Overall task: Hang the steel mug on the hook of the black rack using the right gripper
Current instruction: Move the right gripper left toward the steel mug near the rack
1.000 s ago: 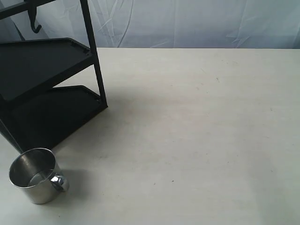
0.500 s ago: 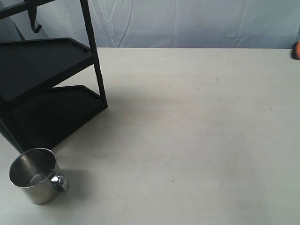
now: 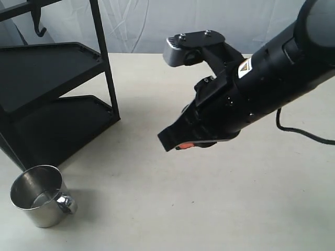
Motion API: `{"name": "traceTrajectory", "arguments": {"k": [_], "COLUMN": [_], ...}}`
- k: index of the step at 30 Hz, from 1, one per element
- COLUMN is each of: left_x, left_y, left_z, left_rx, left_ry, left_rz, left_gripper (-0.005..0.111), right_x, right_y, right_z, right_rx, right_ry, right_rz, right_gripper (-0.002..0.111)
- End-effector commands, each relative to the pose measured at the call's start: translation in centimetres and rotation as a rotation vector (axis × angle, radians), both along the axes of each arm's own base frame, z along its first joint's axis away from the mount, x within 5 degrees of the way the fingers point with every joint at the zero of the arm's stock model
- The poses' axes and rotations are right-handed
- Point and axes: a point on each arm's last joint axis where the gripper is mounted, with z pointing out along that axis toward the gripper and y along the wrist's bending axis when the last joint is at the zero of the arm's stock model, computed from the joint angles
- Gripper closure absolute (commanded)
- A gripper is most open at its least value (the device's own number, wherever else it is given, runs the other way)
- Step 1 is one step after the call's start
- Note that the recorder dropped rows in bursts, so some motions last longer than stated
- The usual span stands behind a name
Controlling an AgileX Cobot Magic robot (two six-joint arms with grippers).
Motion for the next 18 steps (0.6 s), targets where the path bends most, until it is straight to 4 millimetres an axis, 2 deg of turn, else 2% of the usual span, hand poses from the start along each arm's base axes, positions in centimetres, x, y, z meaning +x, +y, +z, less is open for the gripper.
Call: {"name": "traceTrajectory", "arguments": {"k": [1, 6, 12, 13, 17, 18], "left_x": [0.0, 0.0, 0.0, 0.0, 0.0, 0.0], "left_y": [0.0, 0.0, 0.0, 0.0, 0.0, 0.0], "left_z": [0.0, 0.0, 0.0, 0.0, 0.0, 0.0], "left_rx": [-0.002, -0.002, -0.002, -0.002, -0.002, -0.002], "left_ry": [-0.005, -0.005, -0.005, -0.005, -0.005, -0.005], "left_rz": [-0.001, -0.001, -0.001, -0.001, -0.001, -0.001], "left_gripper": [0.105, 0.105, 0.105, 0.105, 0.105, 0.105], "right_x": [-0.6, -1.2, -1.8, -1.7, -1.4, -1.2], "right_y": [1.1, 2.1, 3.4, 3.5, 3.8, 3.9], "right_z": [0.7, 1.1, 1.2, 0.9, 0.2, 0.1], "right_rx": [0.077, 0.145, 0.26, 0.249, 0.239, 0.24], "right_ry": [-0.031, -0.05, -0.089, -0.091, -0.093, -0.104], "right_rz": [0.037, 0.108, 0.308, 0.338, 0.357, 0.345], "right_gripper": [0.109, 0.109, 0.109, 0.105, 0.068, 0.064]}}
